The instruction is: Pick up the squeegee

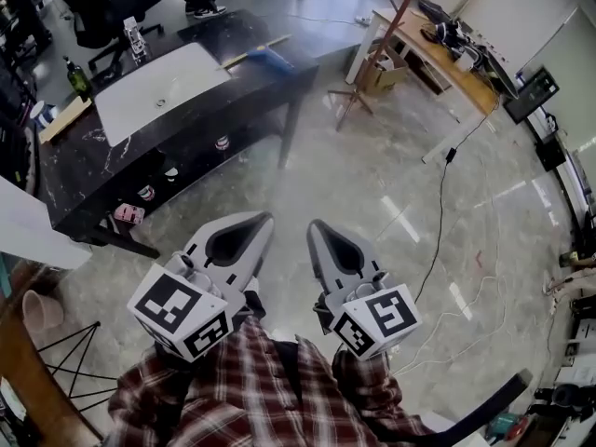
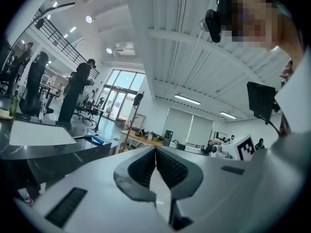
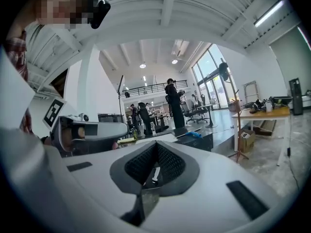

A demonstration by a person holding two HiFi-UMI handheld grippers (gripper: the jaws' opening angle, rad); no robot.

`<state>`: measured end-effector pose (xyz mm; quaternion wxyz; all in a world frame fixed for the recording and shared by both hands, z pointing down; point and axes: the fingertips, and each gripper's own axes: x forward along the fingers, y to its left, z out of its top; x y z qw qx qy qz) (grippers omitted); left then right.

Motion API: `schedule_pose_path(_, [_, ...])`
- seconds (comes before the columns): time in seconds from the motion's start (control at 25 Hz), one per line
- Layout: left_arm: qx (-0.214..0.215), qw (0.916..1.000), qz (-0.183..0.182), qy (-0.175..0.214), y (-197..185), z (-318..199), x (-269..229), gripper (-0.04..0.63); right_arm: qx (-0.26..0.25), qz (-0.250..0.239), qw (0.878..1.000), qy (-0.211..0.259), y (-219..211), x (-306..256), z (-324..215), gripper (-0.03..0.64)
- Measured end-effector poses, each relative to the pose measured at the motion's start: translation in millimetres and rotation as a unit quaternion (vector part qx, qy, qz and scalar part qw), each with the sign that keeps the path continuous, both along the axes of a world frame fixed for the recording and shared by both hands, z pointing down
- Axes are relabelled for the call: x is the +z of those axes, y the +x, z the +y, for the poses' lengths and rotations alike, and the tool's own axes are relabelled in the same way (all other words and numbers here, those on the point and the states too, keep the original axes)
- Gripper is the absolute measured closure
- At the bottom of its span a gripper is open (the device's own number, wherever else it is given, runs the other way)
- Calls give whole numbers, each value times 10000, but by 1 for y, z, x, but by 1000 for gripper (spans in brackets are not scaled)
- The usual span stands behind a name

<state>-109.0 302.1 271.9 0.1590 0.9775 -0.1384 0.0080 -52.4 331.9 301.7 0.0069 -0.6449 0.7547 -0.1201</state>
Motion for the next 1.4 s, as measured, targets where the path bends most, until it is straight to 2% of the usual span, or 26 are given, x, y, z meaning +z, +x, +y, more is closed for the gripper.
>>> schedule_pose_path(0.32, [63,10000,-9,-28,28,-82,10,584,53,26,10000,-48,30,8,-84,604])
schedule_pose_path(0.76, [38,9993,-197,-310,66,-154,37,584,143,-214,9992,-290,75,37,-152,604])
schedule_pose_path(0.92, [-153,9992,-164,-341,103,-189,39,584,20,-168,9994,-298,115,38,-184,604])
schedule_pose_path(1.24, [-640,9976,-39,-251,203,-262,16,584,-431,-13,9988,-225,217,11,-258,604])
schedule_pose_path(1.4, [-884,9957,-34,-281,239,-288,13,584,-679,21,9973,-289,253,8,-282,604])
